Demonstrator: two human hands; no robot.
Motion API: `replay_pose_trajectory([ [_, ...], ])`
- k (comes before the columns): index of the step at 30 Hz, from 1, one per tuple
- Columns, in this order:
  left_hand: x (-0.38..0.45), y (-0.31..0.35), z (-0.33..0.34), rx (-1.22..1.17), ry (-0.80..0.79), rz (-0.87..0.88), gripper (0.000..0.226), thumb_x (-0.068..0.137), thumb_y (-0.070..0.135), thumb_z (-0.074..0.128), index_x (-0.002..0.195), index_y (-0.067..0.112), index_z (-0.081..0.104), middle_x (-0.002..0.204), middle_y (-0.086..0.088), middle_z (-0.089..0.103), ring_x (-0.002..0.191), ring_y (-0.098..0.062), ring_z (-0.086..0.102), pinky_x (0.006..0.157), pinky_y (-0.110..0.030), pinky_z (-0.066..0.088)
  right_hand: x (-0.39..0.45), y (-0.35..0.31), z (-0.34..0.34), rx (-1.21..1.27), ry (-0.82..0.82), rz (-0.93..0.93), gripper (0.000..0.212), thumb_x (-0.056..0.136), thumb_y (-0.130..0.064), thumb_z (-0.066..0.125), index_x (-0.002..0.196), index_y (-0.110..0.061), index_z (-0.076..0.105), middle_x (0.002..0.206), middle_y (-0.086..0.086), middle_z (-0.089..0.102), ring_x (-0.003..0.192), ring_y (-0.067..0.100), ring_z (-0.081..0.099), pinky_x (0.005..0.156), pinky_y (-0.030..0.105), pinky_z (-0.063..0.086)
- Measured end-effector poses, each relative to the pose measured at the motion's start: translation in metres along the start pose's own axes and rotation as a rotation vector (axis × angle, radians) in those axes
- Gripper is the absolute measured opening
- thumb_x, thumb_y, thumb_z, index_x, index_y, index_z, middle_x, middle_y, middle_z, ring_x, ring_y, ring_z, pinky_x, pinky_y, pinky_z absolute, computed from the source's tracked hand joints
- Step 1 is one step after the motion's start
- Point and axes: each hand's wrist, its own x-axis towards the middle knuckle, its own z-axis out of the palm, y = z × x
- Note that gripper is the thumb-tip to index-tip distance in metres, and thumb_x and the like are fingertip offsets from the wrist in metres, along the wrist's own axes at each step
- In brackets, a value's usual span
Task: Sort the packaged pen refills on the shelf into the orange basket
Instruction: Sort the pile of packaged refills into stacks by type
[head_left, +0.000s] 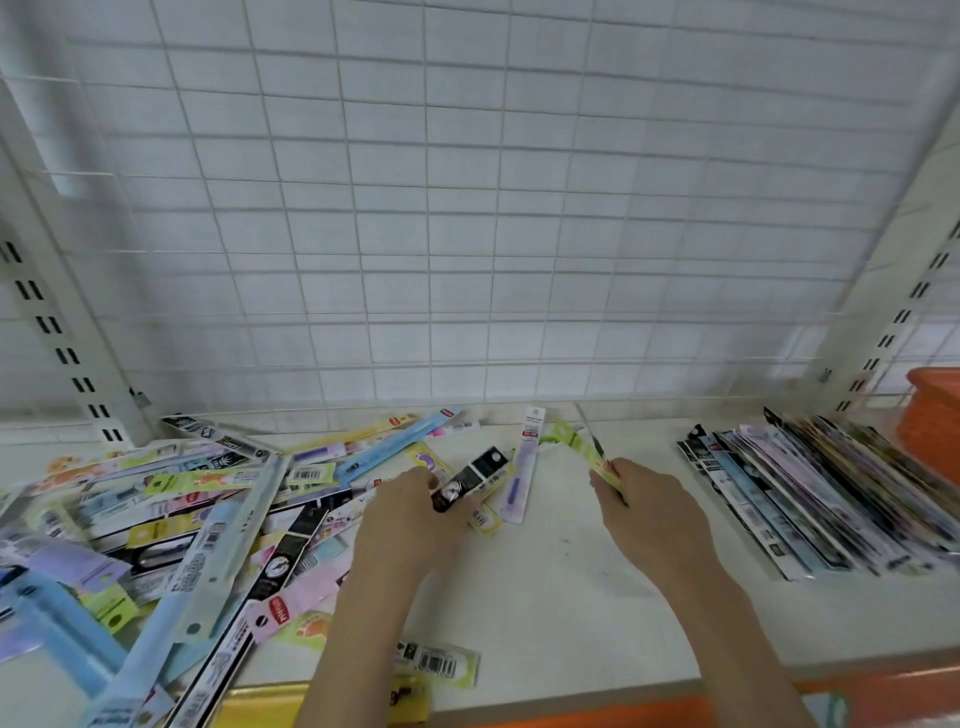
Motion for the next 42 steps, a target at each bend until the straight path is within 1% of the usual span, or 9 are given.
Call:
replay_pose_trajectory([
  [3,0.002,0.000,0.006,0.198,-0.013,-0.062,0.053,0.082,0.052,0.058,0.120,0.017,0.051,0.118,-0.003,0.059,0.113,-0.024,0.055,0.085,-0.031,0.044,0.002,0.001,0.002,0.005,-0.029,-0.008,0.031,0.099,-0.036,0.034,0.090,-0.017,0.057,0.076,0.002,0.063,0.076,0.023,0.059,0.063,0.032,0.045],
  [7,0.005,-0.002,0.012,0.320,0.018,-0.067,0.043,0.088,0.045,0.051,0.122,0.019,0.048,0.121,-0.004,0.058,0.112,-0.025,0.056,0.087,-0.033,0.046,0.006,0.000,0.006,0.100,-0.105,0.011,0.026,0.098,-0.032,0.036,0.099,-0.016,0.057,0.079,0.004,0.063,0.076,0.027,0.060,0.068,0.033,0.046],
  [13,0.004,-0.004,-0.001,0.290,0.088,-0.039,0.018,0.091,0.033,0.048,0.096,0.018,0.056,0.099,-0.003,0.063,0.097,-0.025,0.061,0.073,-0.030,0.044,0.020,-0.010,0.016,0.097,-0.157,0.008,0.028,0.097,-0.032,0.037,0.085,-0.013,0.052,0.075,0.004,0.058,0.075,0.028,0.057,0.062,0.032,0.042],
  [18,-0.001,-0.006,-0.027,0.123,0.157,-0.011,0.029,0.090,0.021,0.043,0.061,0.021,0.045,0.070,0.000,0.062,0.073,-0.024,0.061,0.060,-0.027,0.045,0.042,-0.021,0.026,0.059,-0.171,0.001,0.034,0.094,-0.023,0.039,0.061,-0.019,0.030,0.064,-0.001,0.043,0.068,0.024,0.046,0.048,0.026,0.027],
  [23,-0.003,-0.007,-0.042,-0.008,0.184,0.002,0.028,0.089,0.005,0.041,0.100,0.011,0.065,0.085,-0.004,0.060,0.071,-0.023,0.055,0.068,-0.028,0.047,0.056,-0.043,0.039,0.109,-0.221,0.037,0.032,0.094,-0.036,0.041,0.072,-0.014,0.046,0.066,0.000,0.046,0.074,0.026,0.051,0.056,0.027,0.035],
  [26,-0.004,-0.012,-0.043,-0.022,0.152,-0.006,0.036,0.090,0.001,0.034,0.109,0.012,0.062,0.074,-0.003,0.055,0.056,-0.015,0.045,0.050,-0.025,0.036,0.055,-0.051,0.044,0.143,-0.224,0.102,0.040,0.089,-0.052,0.047,0.078,-0.014,0.049,0.067,-0.002,0.048,0.074,0.025,0.052,0.064,0.027,0.038],
  [33,-0.005,-0.021,-0.044,-0.049,0.266,0.019,0.042,0.099,0.024,0.037,0.058,0.014,0.035,0.052,-0.001,0.040,0.047,-0.013,0.039,0.047,-0.024,0.027,0.054,-0.051,0.044,0.098,-0.258,0.145,0.029,0.088,-0.032,0.053,0.068,-0.016,0.040,0.082,0.004,0.056,0.075,0.025,0.053,0.056,0.024,0.035],
  [38,-0.005,-0.025,-0.044,-0.169,0.312,0.029,0.022,0.098,0.019,0.041,0.083,0.010,0.053,0.067,-0.008,0.056,0.056,-0.013,0.046,0.052,-0.018,0.032,0.050,-0.043,0.036,0.122,-0.281,0.159,0.026,0.089,-0.020,0.044,0.066,-0.019,0.033,0.076,0.002,0.047,0.076,0.027,0.052,0.052,0.025,0.033],
  [42,-0.006,-0.027,-0.042,-0.240,0.291,0.040,0.021,0.095,0.011,0.045,0.115,0.012,0.052,0.066,-0.002,0.052,0.055,-0.013,0.046,0.052,-0.022,0.035,0.043,-0.037,0.028,0.181,-0.248,0.163,0.006,0.087,-0.015,0.043,0.093,-0.013,0.042,0.090,0.007,0.052,0.080,0.028,0.050,0.066,0.029,0.039],
])
